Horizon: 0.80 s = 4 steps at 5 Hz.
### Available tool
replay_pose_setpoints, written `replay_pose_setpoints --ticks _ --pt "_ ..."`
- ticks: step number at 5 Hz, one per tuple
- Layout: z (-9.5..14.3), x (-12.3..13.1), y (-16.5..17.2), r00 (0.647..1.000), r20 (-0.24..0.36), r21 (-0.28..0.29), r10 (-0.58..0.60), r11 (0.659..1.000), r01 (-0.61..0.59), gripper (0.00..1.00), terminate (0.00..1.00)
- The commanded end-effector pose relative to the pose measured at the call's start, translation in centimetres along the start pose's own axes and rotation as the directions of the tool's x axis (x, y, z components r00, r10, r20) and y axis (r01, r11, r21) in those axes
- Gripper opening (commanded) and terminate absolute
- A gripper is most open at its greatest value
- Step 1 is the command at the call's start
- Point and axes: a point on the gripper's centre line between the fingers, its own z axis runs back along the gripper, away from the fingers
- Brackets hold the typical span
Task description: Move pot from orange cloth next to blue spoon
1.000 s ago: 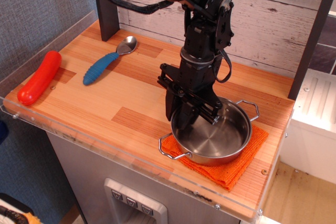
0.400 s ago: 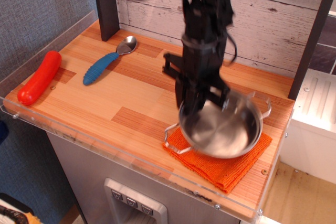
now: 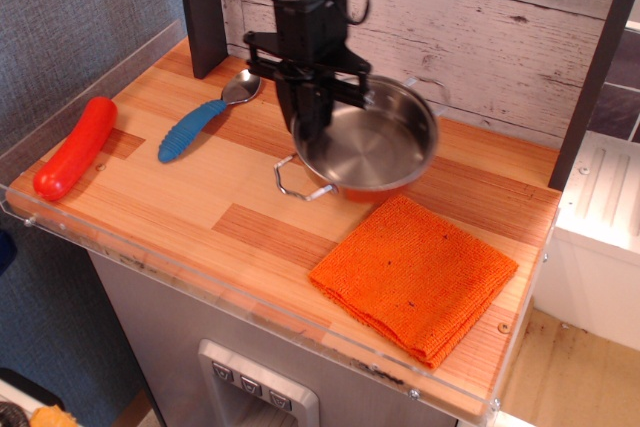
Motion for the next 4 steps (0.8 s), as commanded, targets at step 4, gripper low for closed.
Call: replay_pose_setpoints --ticks 4 --pt "-1.8 3.3 8.1 0.987 -0.042 0.060 0.156 0.986 -0.153 0.00 0.00"
